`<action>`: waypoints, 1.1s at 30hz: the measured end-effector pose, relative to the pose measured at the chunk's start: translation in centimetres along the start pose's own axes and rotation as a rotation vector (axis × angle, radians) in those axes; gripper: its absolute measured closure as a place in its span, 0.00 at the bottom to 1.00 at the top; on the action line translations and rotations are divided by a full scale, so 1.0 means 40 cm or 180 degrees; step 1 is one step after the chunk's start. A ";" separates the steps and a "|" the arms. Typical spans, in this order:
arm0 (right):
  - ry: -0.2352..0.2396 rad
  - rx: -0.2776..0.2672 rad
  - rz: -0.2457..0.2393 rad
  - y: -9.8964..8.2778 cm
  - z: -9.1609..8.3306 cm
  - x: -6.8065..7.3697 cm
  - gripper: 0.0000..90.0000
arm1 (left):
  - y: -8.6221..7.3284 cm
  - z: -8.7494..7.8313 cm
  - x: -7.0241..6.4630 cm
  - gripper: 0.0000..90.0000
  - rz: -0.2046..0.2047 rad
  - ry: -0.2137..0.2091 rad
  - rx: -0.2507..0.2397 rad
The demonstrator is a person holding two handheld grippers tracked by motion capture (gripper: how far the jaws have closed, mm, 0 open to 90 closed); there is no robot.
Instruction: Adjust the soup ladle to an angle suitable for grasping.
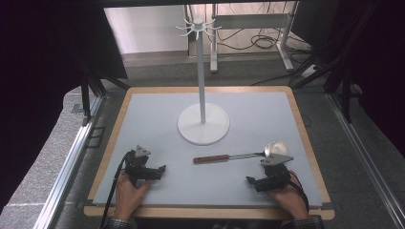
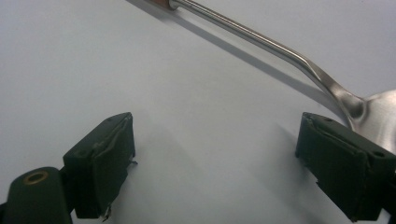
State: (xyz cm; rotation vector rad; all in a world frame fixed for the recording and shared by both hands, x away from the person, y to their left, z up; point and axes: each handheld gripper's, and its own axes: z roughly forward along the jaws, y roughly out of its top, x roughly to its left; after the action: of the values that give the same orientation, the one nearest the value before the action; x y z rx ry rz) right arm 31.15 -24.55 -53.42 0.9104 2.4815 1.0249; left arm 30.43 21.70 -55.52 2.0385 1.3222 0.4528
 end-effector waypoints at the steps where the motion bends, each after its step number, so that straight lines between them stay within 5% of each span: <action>1: 0.0001 0.0000 0.0001 0.000 0.000 0.000 0.13 | -0.001 -0.001 0.000 0.00 0.0003 0.0000 -0.0005; 33: 0.0001 0.0005 0.0000 0.001 -0.001 0.000 0.13 | -0.001 -0.003 0.000 0.00 0.0041 0.0013 0.0010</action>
State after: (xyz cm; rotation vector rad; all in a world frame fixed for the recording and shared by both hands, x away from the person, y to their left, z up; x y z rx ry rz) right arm 31.15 -24.56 -53.34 0.9107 2.4831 1.0233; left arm 30.33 21.73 -55.48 2.0510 1.3136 0.4610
